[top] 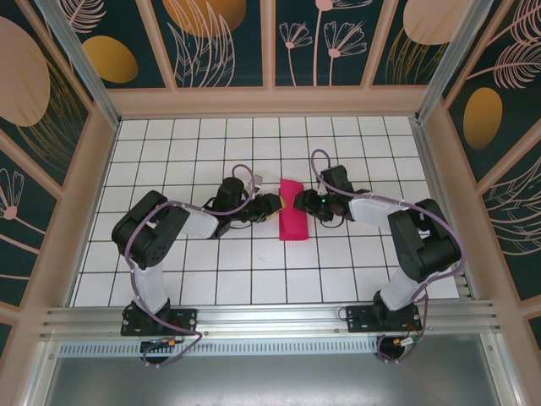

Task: Fold a paper plane with a square sheet of paper (pick it up from the middle)
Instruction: Fold the square sheet of paper in half at the center of the table, then hold the square sheet of paper at the center of the table.

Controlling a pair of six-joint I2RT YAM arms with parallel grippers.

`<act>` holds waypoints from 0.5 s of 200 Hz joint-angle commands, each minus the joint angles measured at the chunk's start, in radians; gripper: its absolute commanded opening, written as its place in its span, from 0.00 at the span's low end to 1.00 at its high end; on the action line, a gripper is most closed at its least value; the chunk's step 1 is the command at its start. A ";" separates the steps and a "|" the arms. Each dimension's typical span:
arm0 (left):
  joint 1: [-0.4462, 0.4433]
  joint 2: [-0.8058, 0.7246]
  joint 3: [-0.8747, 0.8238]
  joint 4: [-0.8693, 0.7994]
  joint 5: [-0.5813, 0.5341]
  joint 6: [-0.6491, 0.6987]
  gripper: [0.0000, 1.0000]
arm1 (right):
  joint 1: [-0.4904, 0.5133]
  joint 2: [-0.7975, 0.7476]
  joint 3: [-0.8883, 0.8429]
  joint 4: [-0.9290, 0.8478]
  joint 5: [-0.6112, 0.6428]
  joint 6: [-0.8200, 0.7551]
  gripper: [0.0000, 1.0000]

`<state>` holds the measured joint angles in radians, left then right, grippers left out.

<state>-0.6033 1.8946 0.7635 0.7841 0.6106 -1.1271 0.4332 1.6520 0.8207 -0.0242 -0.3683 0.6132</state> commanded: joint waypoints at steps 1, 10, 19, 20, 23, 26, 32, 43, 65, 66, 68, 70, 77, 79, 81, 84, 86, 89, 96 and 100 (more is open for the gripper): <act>-0.006 0.021 0.022 0.069 0.023 -0.011 0.34 | -0.009 -0.022 -0.015 0.024 -0.025 0.016 0.60; -0.006 0.028 0.025 0.067 0.026 -0.012 0.32 | -0.011 -0.022 -0.016 0.025 -0.030 0.017 0.60; -0.006 0.035 0.028 0.067 0.028 -0.014 0.31 | -0.013 -0.023 -0.016 0.028 -0.038 0.020 0.60; -0.007 0.035 0.028 0.066 0.029 -0.014 0.30 | -0.013 -0.023 -0.017 0.028 -0.039 0.020 0.60; -0.006 0.037 0.029 0.066 0.028 -0.014 0.30 | -0.014 -0.025 -0.018 0.029 -0.041 0.021 0.60; -0.007 0.039 0.029 0.065 0.026 -0.013 0.29 | -0.014 -0.026 -0.018 0.029 -0.043 0.023 0.59; -0.008 0.041 0.031 0.064 0.026 -0.013 0.29 | -0.013 -0.027 -0.017 0.031 -0.044 0.024 0.59; -0.012 0.043 0.033 0.062 0.026 -0.011 0.29 | -0.017 -0.029 -0.017 0.033 -0.050 0.029 0.59; -0.013 0.047 0.038 0.058 0.021 -0.006 0.28 | -0.020 -0.030 -0.020 0.038 -0.061 0.035 0.59; -0.012 0.047 0.038 0.058 0.021 -0.006 0.28 | -0.019 -0.030 -0.019 0.039 -0.062 0.036 0.60; -0.013 0.047 0.039 0.058 0.020 -0.007 0.27 | -0.020 -0.029 -0.019 0.038 -0.063 0.036 0.60; -0.012 0.048 0.039 0.058 0.020 -0.006 0.26 | -0.020 -0.029 -0.019 0.039 -0.065 0.037 0.60; -0.013 0.048 0.040 0.060 0.020 -0.005 0.24 | -0.020 -0.029 -0.018 0.039 -0.066 0.038 0.60; -0.013 0.049 0.040 0.061 0.020 -0.006 0.24 | -0.021 -0.030 -0.018 0.039 -0.067 0.039 0.60; -0.012 0.049 0.040 0.062 0.019 -0.006 0.23 | -0.021 -0.030 -0.020 0.038 -0.067 0.039 0.60; -0.012 0.049 0.040 0.065 0.018 -0.006 0.21 | -0.021 -0.032 -0.020 0.037 -0.068 0.038 0.60; -0.012 0.049 0.040 0.067 0.018 -0.006 0.21 | -0.021 -0.032 -0.020 0.037 -0.070 0.039 0.60; -0.012 0.049 0.040 0.068 0.017 -0.005 0.19 | -0.023 -0.035 -0.019 0.035 -0.069 0.038 0.60; -0.013 0.049 0.044 0.072 0.015 -0.005 0.15 | -0.027 -0.041 -0.020 0.030 -0.065 0.036 0.60; -0.012 0.049 0.045 0.070 0.014 -0.003 0.13 | -0.029 -0.046 -0.019 0.026 -0.061 0.035 0.60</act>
<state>-0.6102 1.9274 0.7822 0.8131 0.6205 -1.1366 0.4179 1.6516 0.8169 -0.0055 -0.4137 0.6369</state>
